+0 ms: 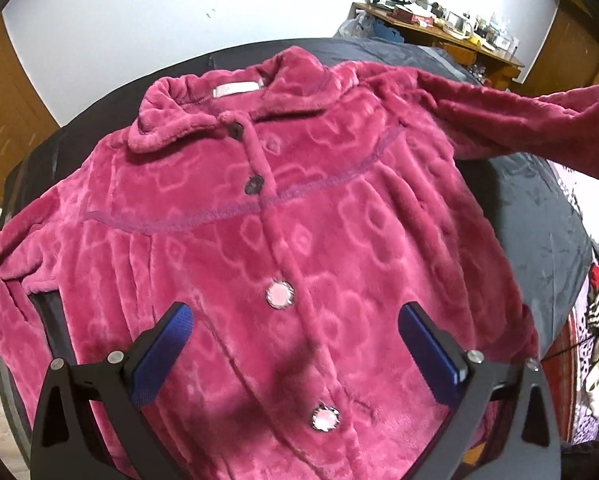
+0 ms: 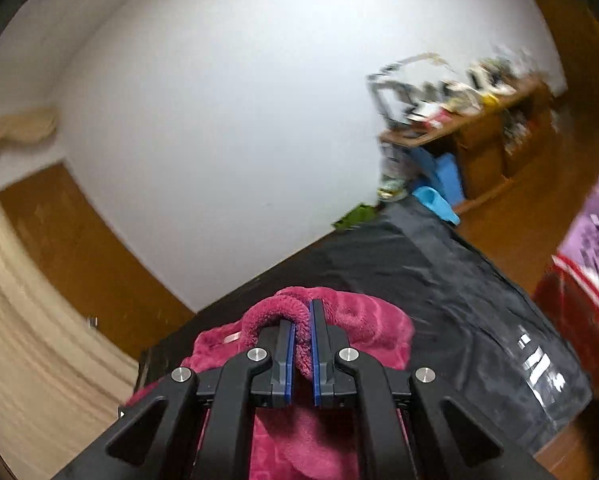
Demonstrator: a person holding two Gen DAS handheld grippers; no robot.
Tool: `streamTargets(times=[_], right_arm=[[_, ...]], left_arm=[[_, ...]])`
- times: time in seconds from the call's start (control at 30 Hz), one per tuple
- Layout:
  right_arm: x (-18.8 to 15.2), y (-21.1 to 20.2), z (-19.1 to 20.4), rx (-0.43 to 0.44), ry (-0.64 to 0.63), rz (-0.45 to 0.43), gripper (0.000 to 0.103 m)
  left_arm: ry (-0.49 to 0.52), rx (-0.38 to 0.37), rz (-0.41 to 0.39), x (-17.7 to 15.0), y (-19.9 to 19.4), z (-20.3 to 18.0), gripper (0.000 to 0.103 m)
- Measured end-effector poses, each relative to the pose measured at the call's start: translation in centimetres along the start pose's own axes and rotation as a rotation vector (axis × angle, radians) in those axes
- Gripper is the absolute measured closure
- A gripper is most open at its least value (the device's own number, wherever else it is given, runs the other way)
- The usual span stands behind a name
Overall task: Fold clothes
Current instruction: 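Grasp the sleeve cuff with the right gripper and lift it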
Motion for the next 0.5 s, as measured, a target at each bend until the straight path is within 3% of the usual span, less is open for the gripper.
streamTargets(times=[0.27,0.5], right_arm=[[-2.5,8.5,11.7,0.124,-0.223,0.137,0.096],[-10.9,18.5,19.5,0.178,-0.411,0.403,0.095]], left_arm=[[-0.097,0.015,-0.014,0.4,-0.6,4.9,0.000],[-0.210,0.053,0.014,-0.7,-0.1,10.4,0.000]])
Point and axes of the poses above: each gripper's, at about its wrist camera, not at the fingertips, and y roughly the way its jaws point, z to its left, x to its top, the point moved 4 cm from there along y, roughly the way its jaws point, and after that the axes turned 7 degrees about -y, right-handed, at the moved point
